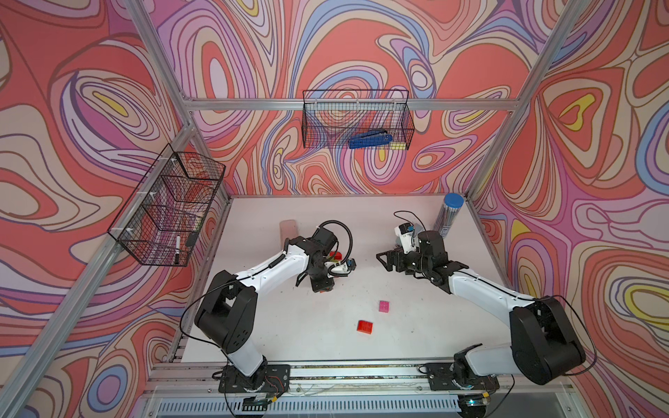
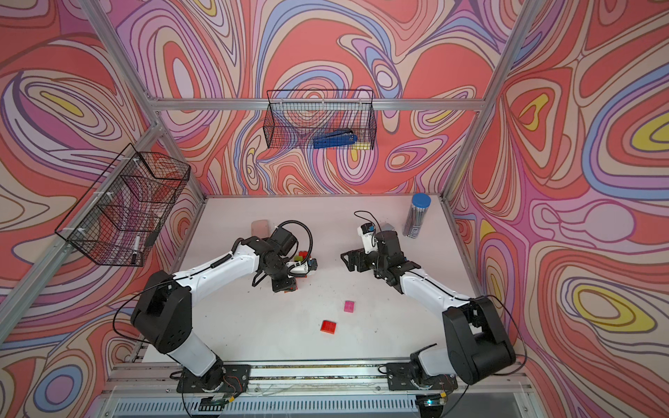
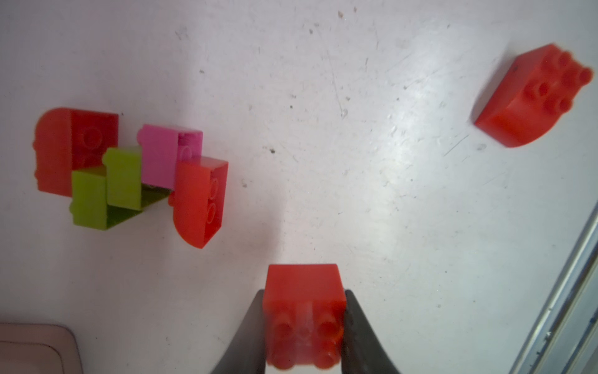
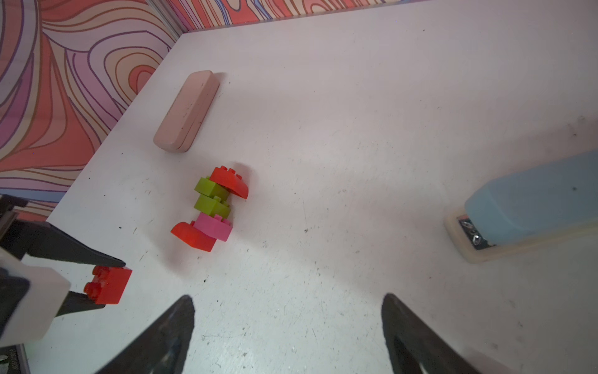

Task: Assemble the letter s with lego
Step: Pick up the lego brick from the center of the board, then place the lego brick at the center of the board.

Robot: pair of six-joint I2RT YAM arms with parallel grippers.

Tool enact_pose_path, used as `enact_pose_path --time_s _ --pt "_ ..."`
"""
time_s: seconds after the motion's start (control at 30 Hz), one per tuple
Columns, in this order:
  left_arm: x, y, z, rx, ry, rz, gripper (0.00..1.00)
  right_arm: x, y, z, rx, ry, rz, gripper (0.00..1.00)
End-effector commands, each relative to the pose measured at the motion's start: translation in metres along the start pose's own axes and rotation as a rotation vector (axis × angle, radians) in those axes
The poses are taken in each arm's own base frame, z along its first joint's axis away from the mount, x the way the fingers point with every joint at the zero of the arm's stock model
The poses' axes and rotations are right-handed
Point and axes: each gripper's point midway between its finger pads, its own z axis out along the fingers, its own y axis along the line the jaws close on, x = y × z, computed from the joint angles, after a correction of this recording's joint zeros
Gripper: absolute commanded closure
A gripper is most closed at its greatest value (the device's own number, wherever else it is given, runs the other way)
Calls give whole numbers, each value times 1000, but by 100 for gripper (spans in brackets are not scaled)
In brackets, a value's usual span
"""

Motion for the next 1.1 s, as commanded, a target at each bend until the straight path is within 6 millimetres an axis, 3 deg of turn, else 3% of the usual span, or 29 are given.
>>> enact_pose_path --time_s 0.0,0.17,0.43,0.83,1.07 --pt "-23 -9 -1 44 -20 -18 77 12 -4 -3 -15 15 45 8" --pt "-58 -8 6 64 -35 30 76 23 -13 -9 7 16 71 8" --pt "-90 1 31 89 -31 74 76 39 -25 -18 46 21 124 8" --pt "-98 20 76 105 53 146 76 68 -29 -23 44 58 282 8" --pt "-99 23 89 123 68 224 73 84 -27 -20 33 114 362 10"
